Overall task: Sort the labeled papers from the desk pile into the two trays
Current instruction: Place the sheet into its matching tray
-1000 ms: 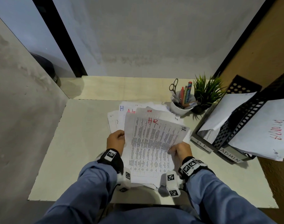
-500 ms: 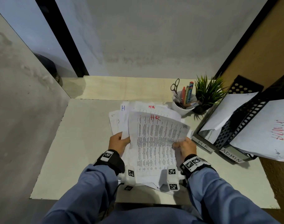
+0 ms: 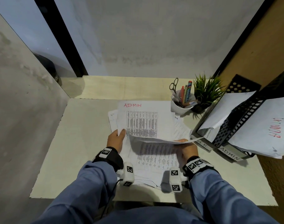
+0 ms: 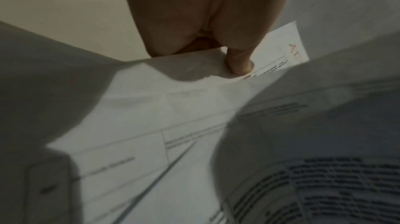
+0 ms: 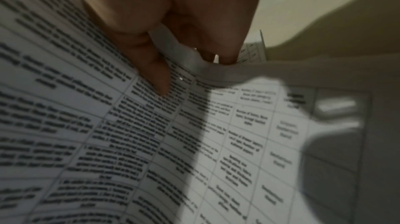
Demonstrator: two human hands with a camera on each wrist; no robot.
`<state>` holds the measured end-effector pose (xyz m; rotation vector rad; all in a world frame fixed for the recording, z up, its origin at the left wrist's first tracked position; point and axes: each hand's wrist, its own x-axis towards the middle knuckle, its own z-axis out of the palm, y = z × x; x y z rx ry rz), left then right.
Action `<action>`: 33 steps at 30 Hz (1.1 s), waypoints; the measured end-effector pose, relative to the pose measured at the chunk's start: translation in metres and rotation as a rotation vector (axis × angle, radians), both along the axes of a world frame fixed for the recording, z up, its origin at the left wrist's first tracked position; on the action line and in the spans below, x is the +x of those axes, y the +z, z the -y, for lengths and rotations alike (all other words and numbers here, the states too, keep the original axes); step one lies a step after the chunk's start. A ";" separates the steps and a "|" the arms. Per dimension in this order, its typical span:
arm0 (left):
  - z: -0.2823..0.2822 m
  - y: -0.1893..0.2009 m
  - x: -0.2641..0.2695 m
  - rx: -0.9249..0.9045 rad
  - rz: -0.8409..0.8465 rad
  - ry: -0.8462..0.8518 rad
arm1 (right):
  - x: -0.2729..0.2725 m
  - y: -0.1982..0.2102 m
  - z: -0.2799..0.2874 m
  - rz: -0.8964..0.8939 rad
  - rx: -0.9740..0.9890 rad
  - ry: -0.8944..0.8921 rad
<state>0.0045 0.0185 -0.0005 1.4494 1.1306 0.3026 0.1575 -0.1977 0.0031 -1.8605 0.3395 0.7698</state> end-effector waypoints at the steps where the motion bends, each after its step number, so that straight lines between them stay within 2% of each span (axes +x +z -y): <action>1: -0.002 -0.003 0.000 0.011 -0.013 0.001 | 0.002 0.002 0.003 -0.013 -0.033 -0.009; 4: -0.001 -0.004 0.001 0.036 -0.035 0.025 | 0.001 0.007 0.005 -0.048 -0.039 -0.082; 7: 0.008 0.004 0.006 0.154 -0.010 0.105 | -0.006 0.013 0.002 -0.130 0.100 -0.175; 8: 0.012 0.014 0.009 0.179 0.016 0.067 | -0.009 0.016 0.000 -0.129 0.147 -0.162; 9: 0.017 0.023 0.012 0.135 0.081 -0.001 | -0.011 0.018 -0.003 -0.107 0.195 -0.138; 12: 0.030 0.053 0.020 -0.158 0.274 -0.170 | -0.010 0.029 -0.012 -0.087 0.392 -0.138; 15: 0.032 0.062 0.028 -0.172 0.359 -0.135 | -0.008 0.053 -0.020 0.016 0.507 -0.089; 19: 0.031 0.085 0.035 0.116 0.398 -0.086 | -0.004 0.094 -0.024 0.342 0.462 0.009; 22: 0.032 0.099 0.036 0.303 0.424 -0.067 | -0.007 0.108 -0.024 0.448 0.470 0.038; 24: 0.036 0.089 0.032 0.244 0.392 -0.061 | -0.016 0.108 -0.025 0.426 0.441 0.055; 29: 0.045 0.043 0.019 0.160 0.114 -0.093 | -0.036 0.067 -0.021 0.283 0.195 0.211; 31: 0.045 0.046 0.022 0.147 0.122 -0.029 | -0.031 0.065 -0.019 0.296 0.145 0.214; 33: 0.045 0.065 0.032 0.196 0.176 -0.020 | -0.017 0.078 -0.017 0.312 0.185 0.169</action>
